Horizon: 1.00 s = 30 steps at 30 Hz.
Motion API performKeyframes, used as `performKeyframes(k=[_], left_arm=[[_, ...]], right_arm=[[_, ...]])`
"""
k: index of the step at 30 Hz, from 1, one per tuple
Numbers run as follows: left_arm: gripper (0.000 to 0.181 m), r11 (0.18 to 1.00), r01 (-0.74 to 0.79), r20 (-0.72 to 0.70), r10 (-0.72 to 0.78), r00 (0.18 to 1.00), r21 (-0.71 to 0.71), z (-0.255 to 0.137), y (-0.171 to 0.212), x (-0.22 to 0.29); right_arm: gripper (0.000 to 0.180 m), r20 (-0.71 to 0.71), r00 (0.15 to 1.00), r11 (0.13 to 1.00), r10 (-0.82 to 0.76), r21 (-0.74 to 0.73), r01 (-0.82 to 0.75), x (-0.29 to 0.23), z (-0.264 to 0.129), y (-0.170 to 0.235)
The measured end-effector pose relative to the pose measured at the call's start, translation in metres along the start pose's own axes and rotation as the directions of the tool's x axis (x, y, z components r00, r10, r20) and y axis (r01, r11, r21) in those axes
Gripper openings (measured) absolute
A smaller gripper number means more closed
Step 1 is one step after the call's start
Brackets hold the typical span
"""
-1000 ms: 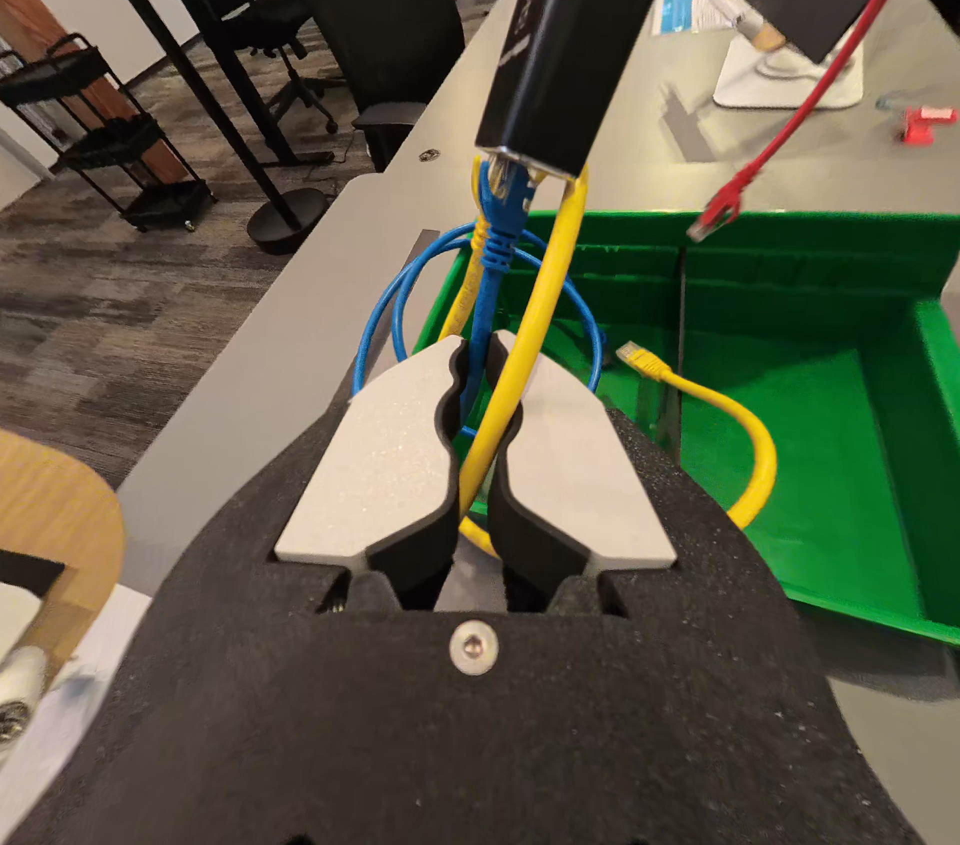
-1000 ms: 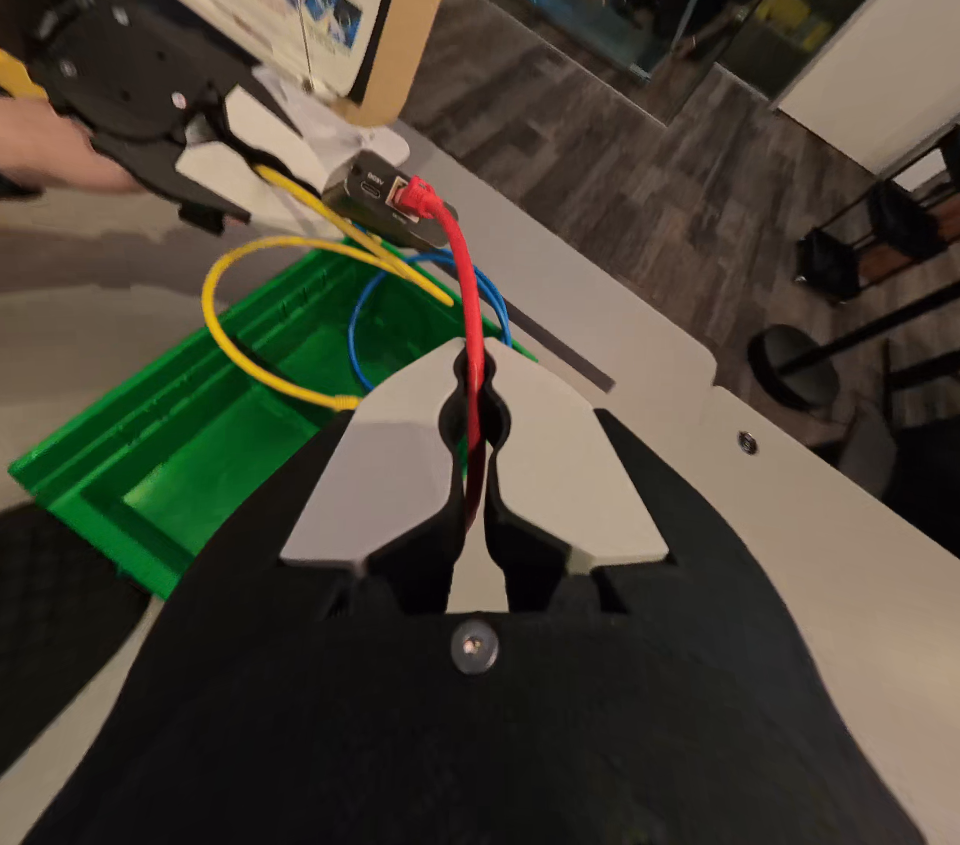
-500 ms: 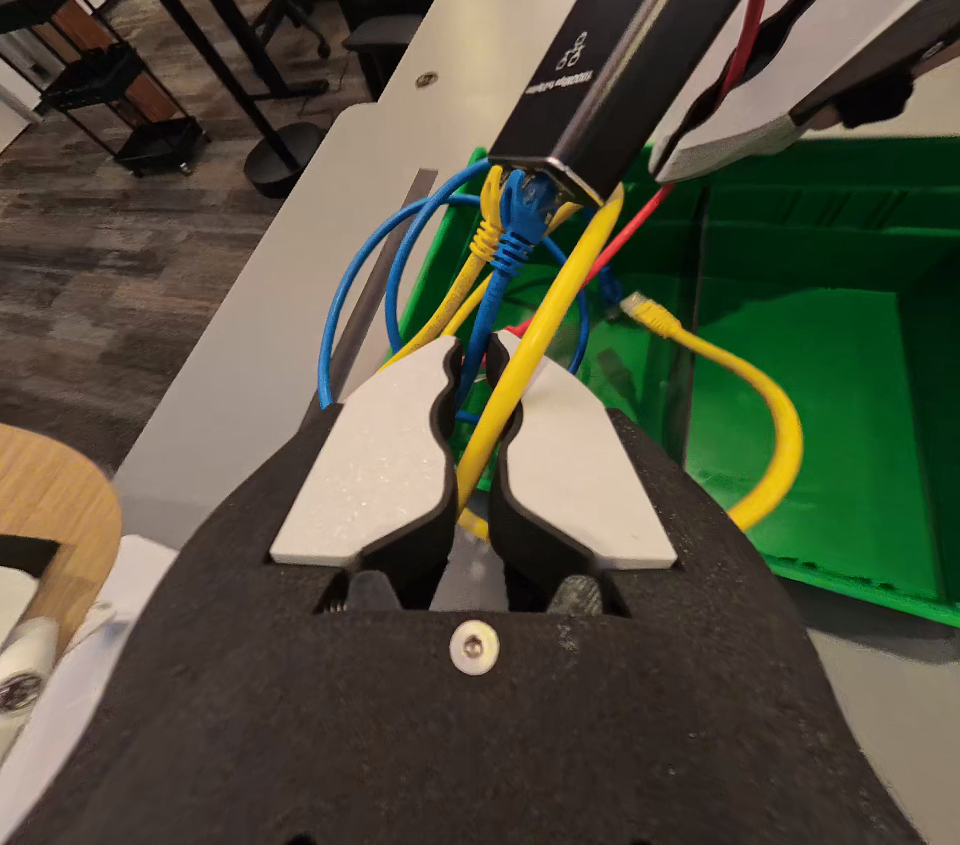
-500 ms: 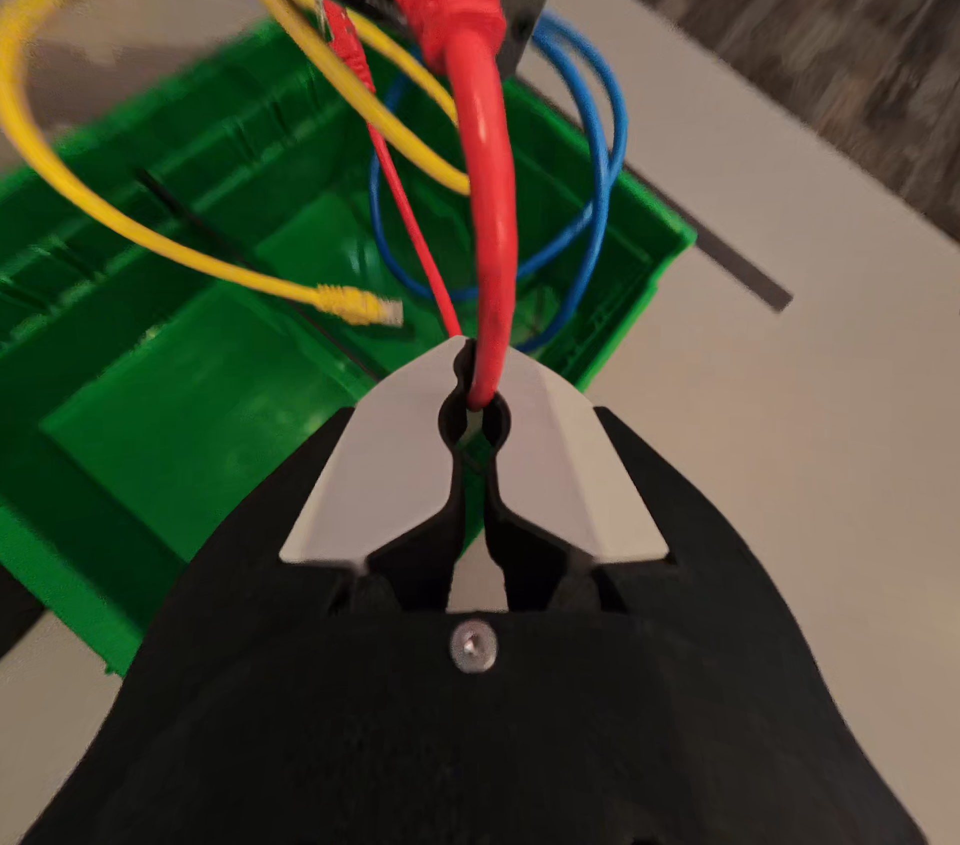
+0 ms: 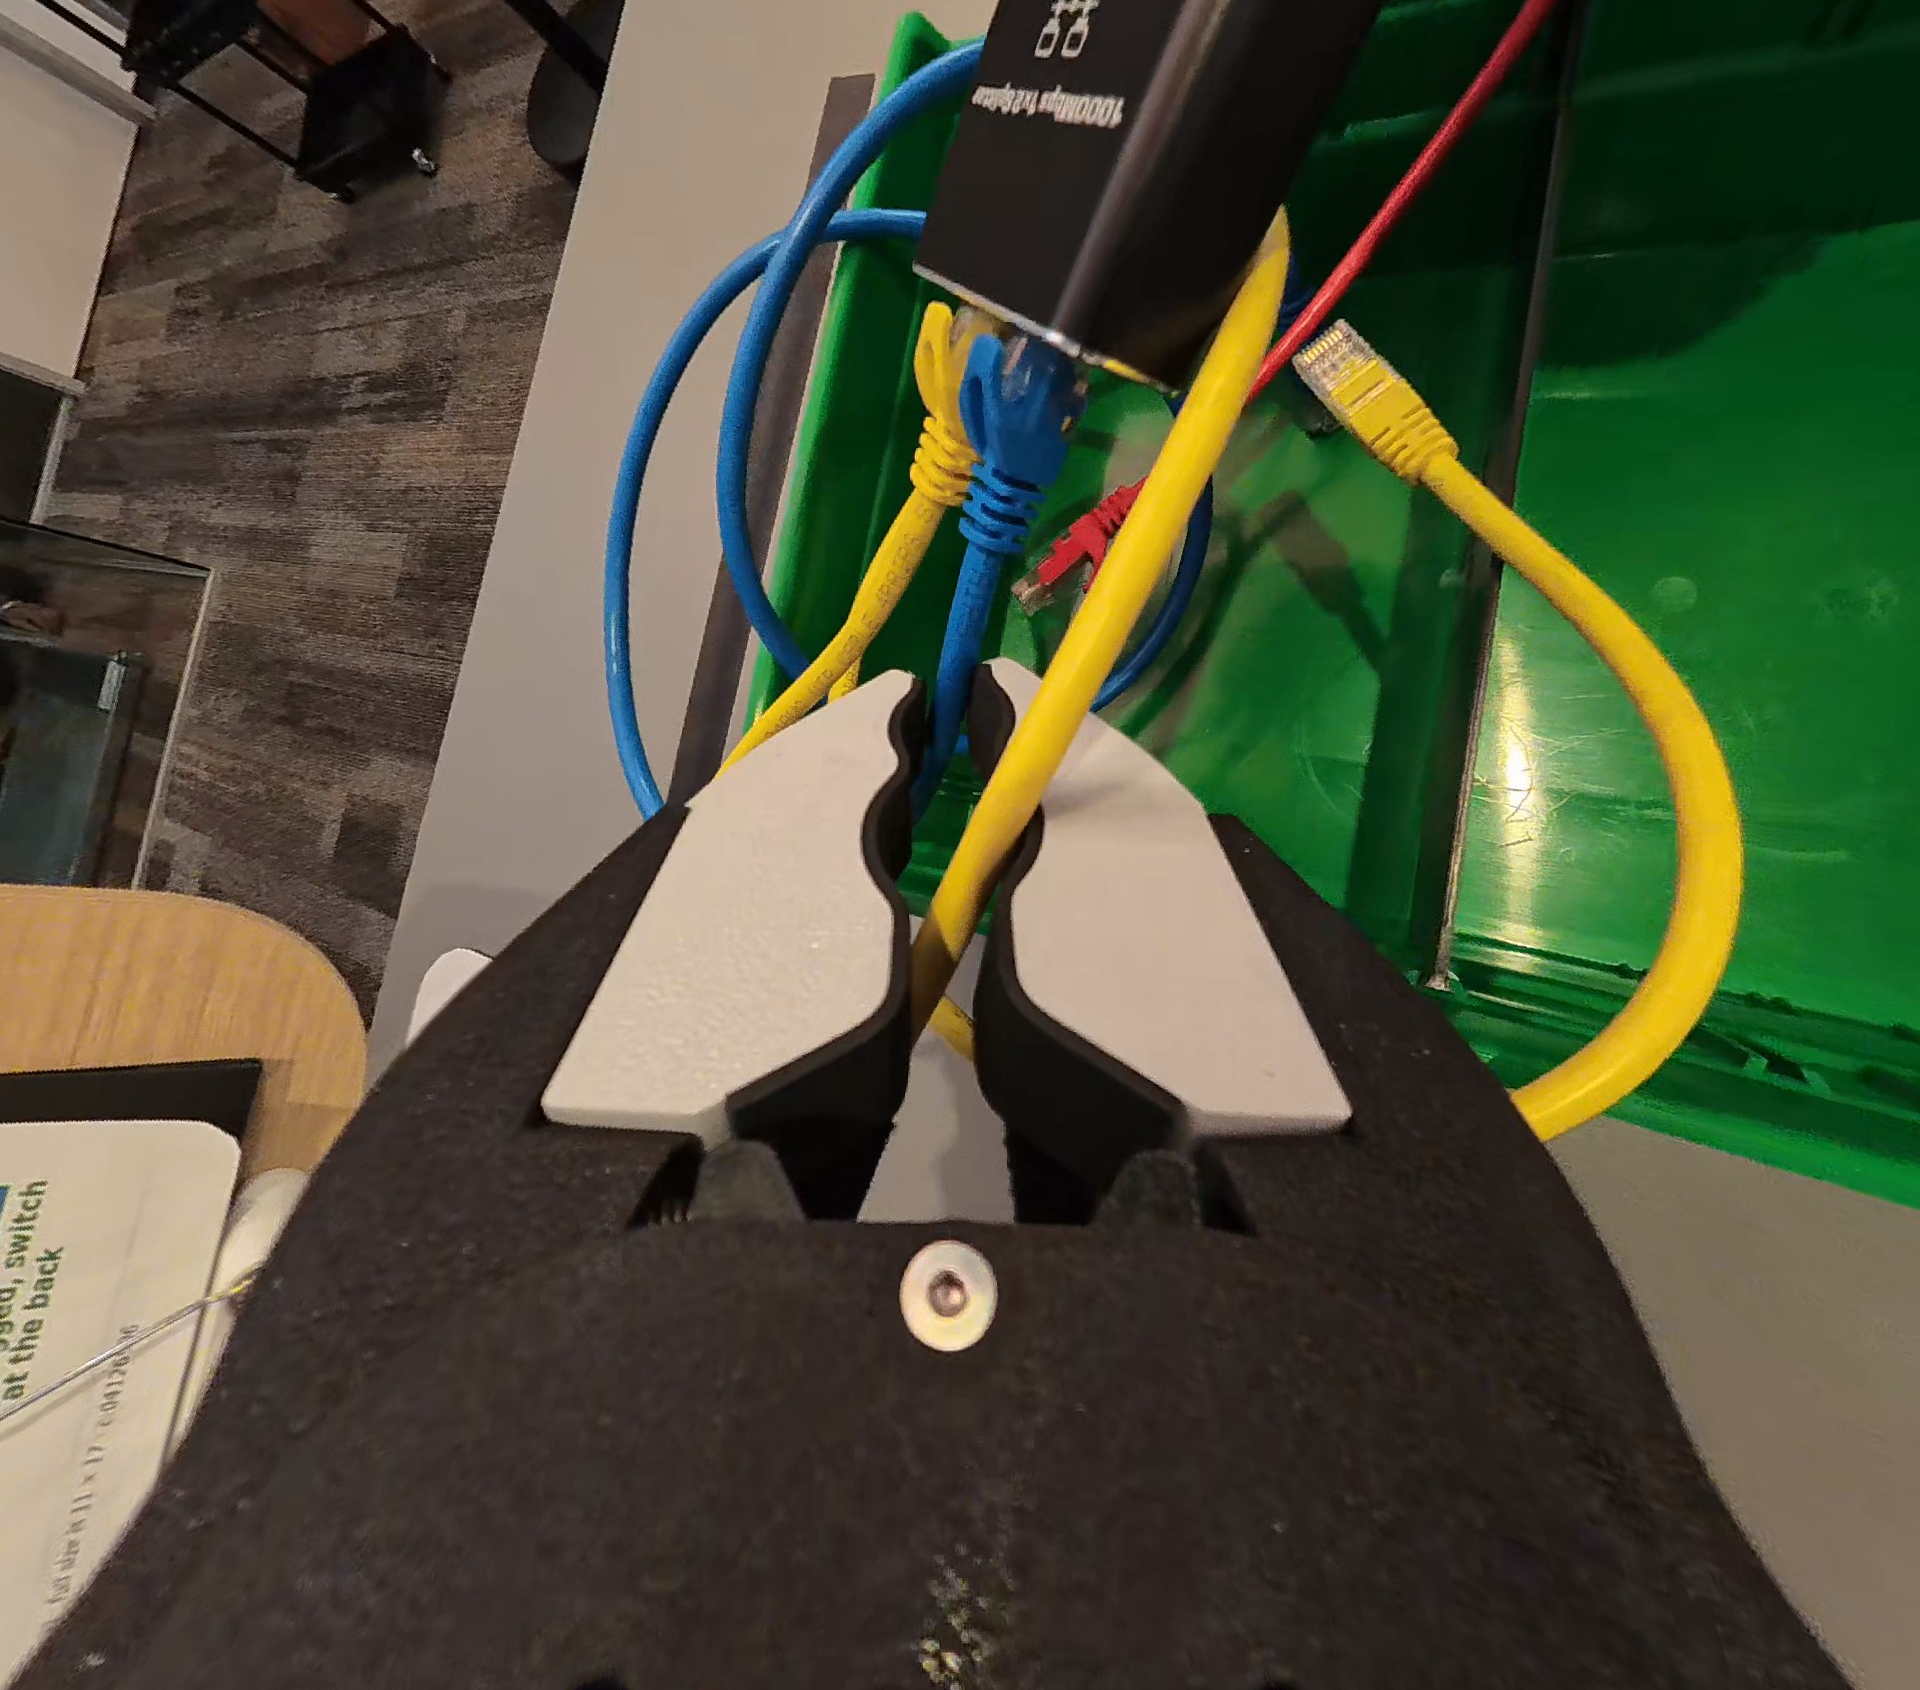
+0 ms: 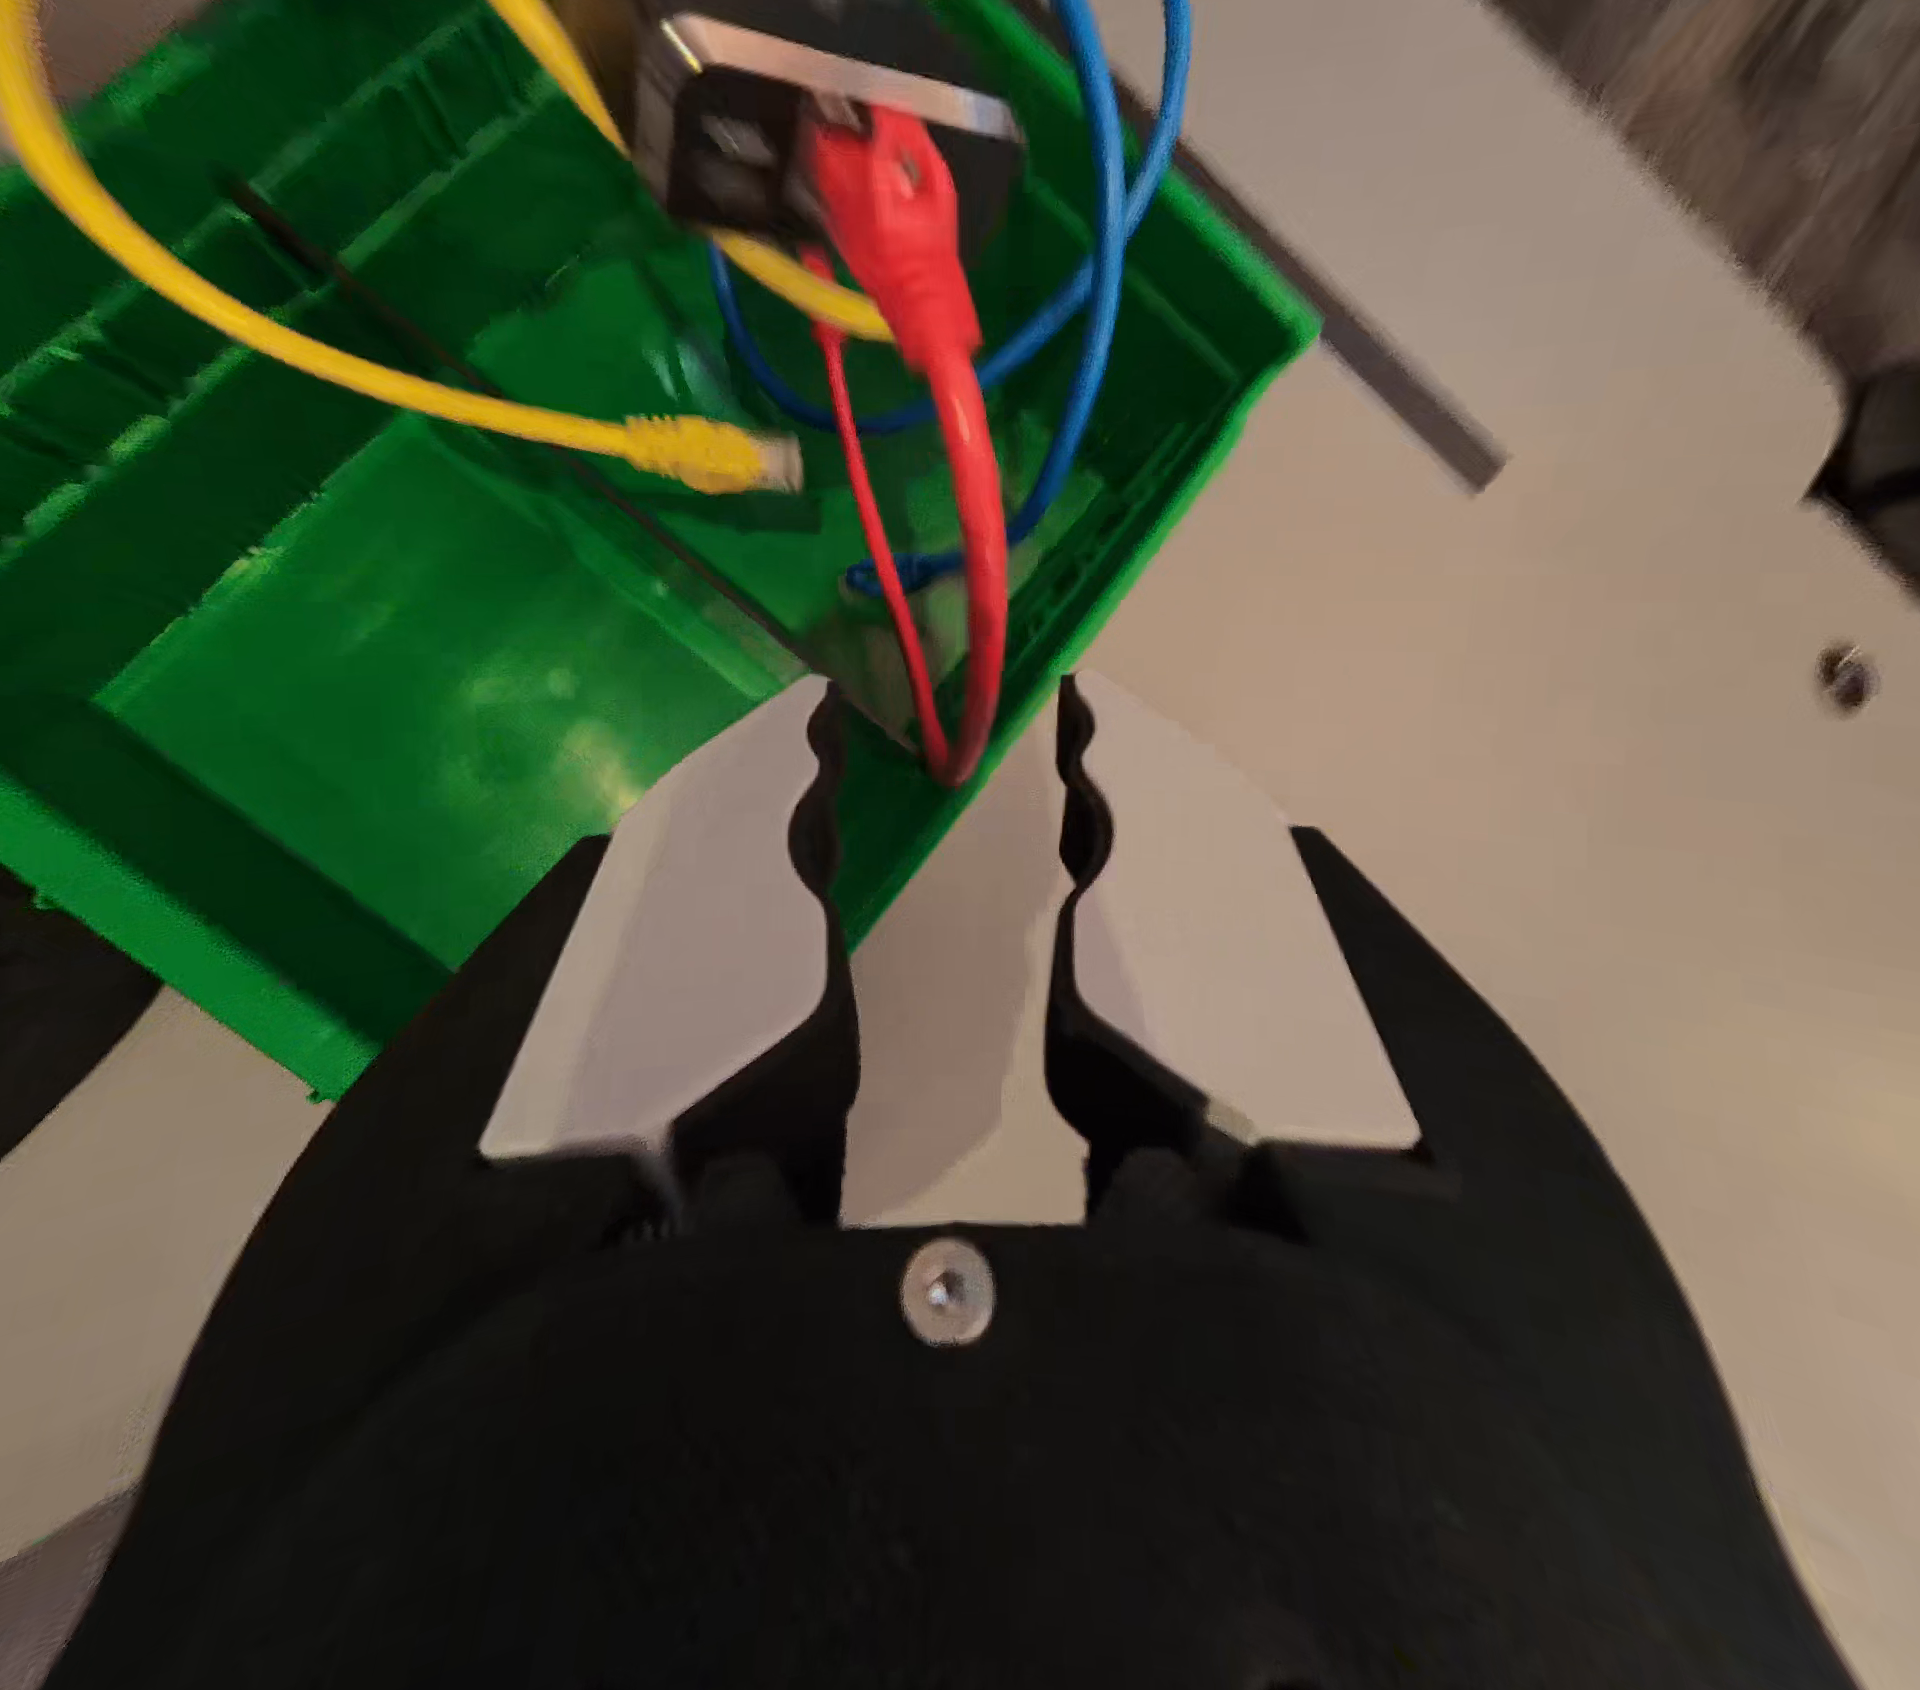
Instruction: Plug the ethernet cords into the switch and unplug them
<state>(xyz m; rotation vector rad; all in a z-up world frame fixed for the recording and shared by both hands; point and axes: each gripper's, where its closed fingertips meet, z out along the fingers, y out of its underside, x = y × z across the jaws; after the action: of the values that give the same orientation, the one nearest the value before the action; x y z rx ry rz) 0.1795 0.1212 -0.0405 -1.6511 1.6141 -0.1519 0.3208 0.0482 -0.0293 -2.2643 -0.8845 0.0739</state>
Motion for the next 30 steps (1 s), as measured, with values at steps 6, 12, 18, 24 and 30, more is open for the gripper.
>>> performKeyframes(k=[6,12,18,24,30], left_arm=[[0.007,1.000,-0.003,-0.010,0.003,1.000,0.003,-0.001,0.000,0.000],[0.008,0.999,0.002,-0.020,-0.001,1.000,0.050,-0.003,-0.002,0.003],[0.060,0.921,0.011,-0.013,-0.006,1.000,0.389,-0.052,-0.044,0.001],[0.063,0.887,0.157,0.023,-0.185,0.982,0.435,-0.109,-0.021,-0.014],[0.067,0.799,0.215,-0.033,-0.238,0.971,0.562,-0.149,-0.004,-0.002]], right_arm=[[0.040,-0.270,0.806,0.777,-0.527,0.232,0.585,-0.034,-0.027,-0.092],[0.029,-0.267,0.518,0.571,-0.812,-0.184,0.800,-0.030,0.018,-0.085],[0.027,-0.179,0.676,0.698,-0.715,-0.125,0.705,-0.033,0.030,-0.077],[0.028,-0.029,0.766,0.764,-0.642,-0.104,0.636,-0.041,0.047,-0.076],[0.028,0.026,0.793,0.781,-0.609,-0.157,0.605,-0.038,0.075,-0.072]])
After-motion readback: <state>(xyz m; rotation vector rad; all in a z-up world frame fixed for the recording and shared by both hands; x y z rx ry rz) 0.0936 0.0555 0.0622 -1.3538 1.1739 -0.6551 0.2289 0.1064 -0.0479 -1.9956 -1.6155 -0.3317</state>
